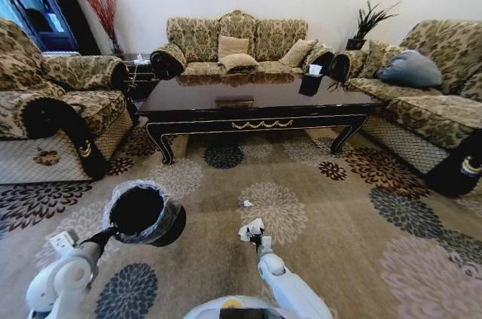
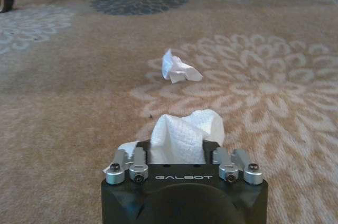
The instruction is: Move to the front of the table and pick up the trash from the floor, then place it into the trash bin.
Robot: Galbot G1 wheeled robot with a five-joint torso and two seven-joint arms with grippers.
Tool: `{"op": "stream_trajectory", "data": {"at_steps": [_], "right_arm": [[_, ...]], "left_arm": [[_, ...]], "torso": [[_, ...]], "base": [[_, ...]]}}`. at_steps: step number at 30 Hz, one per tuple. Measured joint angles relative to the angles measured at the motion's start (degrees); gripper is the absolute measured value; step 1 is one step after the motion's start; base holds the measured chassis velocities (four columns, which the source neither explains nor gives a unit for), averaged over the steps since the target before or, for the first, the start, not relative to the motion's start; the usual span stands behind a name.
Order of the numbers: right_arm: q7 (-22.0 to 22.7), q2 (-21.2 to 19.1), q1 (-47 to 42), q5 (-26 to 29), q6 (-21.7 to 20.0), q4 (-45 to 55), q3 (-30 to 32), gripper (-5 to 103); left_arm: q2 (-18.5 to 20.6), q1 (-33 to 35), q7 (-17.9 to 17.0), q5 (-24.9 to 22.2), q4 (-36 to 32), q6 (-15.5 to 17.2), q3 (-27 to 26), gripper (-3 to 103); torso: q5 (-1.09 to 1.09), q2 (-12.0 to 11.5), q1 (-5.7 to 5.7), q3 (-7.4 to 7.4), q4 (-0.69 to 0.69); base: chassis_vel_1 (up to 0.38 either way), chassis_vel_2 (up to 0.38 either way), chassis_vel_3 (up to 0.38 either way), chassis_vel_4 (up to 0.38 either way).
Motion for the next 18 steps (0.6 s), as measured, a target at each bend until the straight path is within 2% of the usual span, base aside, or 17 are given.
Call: {"op": "stream_trajectory", "data": {"at_steps": [3,5,9,11,12,14,16,17,18], "right_arm": [[-0.8,-0.4,-0.2,-1.6,1.0,0.2,-0.3,37],[-0.9,-0.4,-0.3,-1.9,1.3,0.2,-0.4,37],[-1.4,-0.7,-0.3,-3.1,2.0,0.4,-0.9,15],[-1.5,-0.7,-0.3,-3.5,2.2,0.4,-1.0,15],[-1.9,-0.7,-0.3,-3.9,2.9,0.4,-1.0,10],[-5.1,-0.9,-0.3,-5.2,6.5,0.6,-0.9,2],[-10.3,-1.4,-0.5,-6.0,11.2,2.0,-0.5,1],[-10.3,-1.4,-0.5,-6.0,11.2,2.0,-0.5,1],[-12.8,-1.7,-0.5,-5.6,13.5,3.6,-0.4,1]], "left_arm": [[-0.1,-0.5,0.0,0.1,0.5,0.0,0.3,2],[-0.1,-0.6,-0.1,0.2,0.6,0.0,0.4,2],[0.0,-0.9,-0.1,0.2,1.0,0.0,0.7,2],[0.0,-0.9,-0.1,0.3,1.1,0.0,0.8,2],[0.0,-1.0,-0.1,0.3,1.2,0.0,1.0,2],[0.0,-1.0,-0.1,0.6,1.2,0.0,1.5,2],[-0.2,-0.9,-0.1,1.0,1.1,0.0,2.2,2],[-0.2,-0.9,-0.1,1.0,1.1,0.0,2.2,2],[-0.5,-0.6,-0.1,1.3,0.9,0.0,2.8,2]], "torso": [[0.00,0.0,0.00,0.00,0.00],[0.00,0.0,0.00,0.00,0.00],[0.00,0.0,0.00,0.00,0.01],[0.00,0.0,0.00,0.00,0.00],[0.00,0.0,0.00,0.00,0.00],[0.00,0.0,0.00,0.00,0.00],[0.00,0.0,0.00,0.00,0.00],[0.00,0.0,0.00,0.00,0.00],[0.00,0.0,0.00,0.00,0.00]], "base": [[0.000,0.000,0.000,0.000],[0.000,0.000,0.000,0.000],[0.000,0.000,0.000,0.000],[0.000,0.000,0.000,0.000],[0.000,0.000,0.000,0.000],[0.000,0.000,0.000,0.000],[0.000,0.000,0.000,0.000],[0.000,0.000,0.000,0.000],[0.000,0.000,0.000,0.000]]}}
